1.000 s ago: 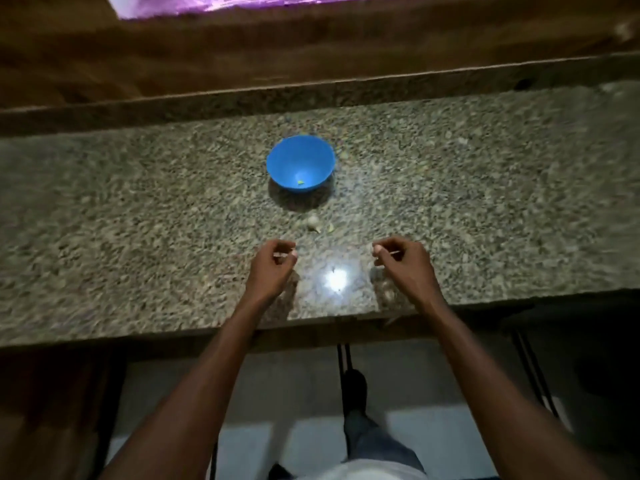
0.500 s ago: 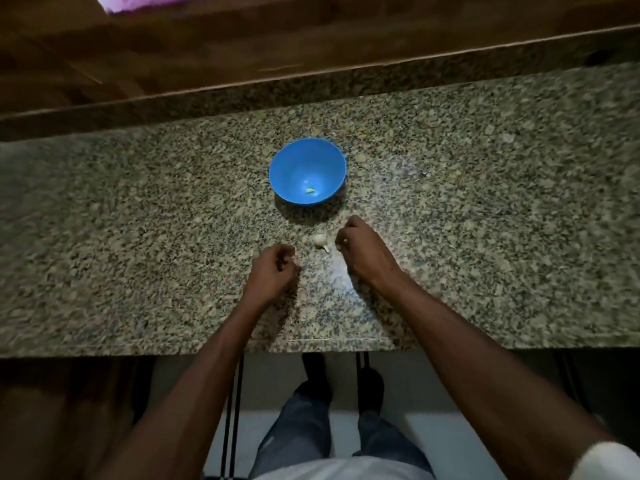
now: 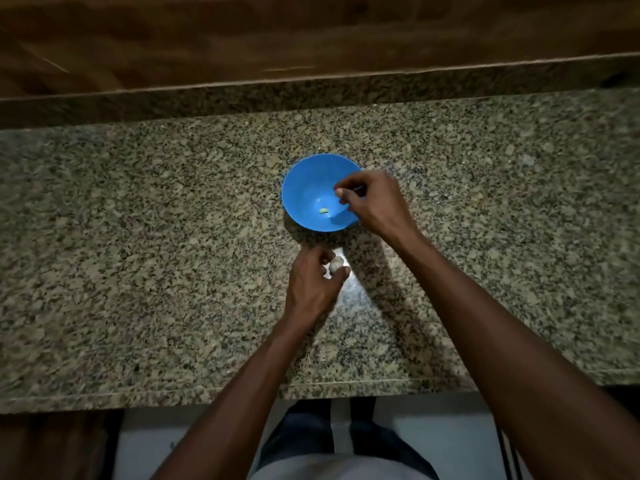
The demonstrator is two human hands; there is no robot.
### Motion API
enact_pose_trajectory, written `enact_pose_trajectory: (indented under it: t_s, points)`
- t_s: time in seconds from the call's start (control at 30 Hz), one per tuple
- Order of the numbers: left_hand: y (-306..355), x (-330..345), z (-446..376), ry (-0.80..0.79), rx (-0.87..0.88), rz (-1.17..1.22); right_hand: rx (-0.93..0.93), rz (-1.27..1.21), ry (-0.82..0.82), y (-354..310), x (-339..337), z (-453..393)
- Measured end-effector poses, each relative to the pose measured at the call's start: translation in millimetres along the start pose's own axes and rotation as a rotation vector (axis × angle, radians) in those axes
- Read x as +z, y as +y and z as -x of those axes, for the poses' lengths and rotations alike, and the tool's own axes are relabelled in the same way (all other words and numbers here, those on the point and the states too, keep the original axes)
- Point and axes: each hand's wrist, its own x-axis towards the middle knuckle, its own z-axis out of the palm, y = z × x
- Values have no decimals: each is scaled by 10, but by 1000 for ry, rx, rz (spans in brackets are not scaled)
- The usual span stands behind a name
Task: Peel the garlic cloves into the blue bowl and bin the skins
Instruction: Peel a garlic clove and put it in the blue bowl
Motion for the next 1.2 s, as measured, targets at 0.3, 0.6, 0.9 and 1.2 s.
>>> enact_pose_trajectory:
  t_s: [0.3, 0.6, 0.9, 1.2]
  points:
    - [-32, -290, 102, -111, -369, 768, 223, -286, 75, 201, 115, 540]
    - [-118, -434, 165, -235, -367, 904, 437, -707, -97, 276, 494, 1253]
    - [-82, -560, 254, -169, -218, 718, 454, -799, -45, 265, 492, 1312]
    - [158, -470, 387, -11, -187, 671, 372, -766, -138, 278, 341, 1218]
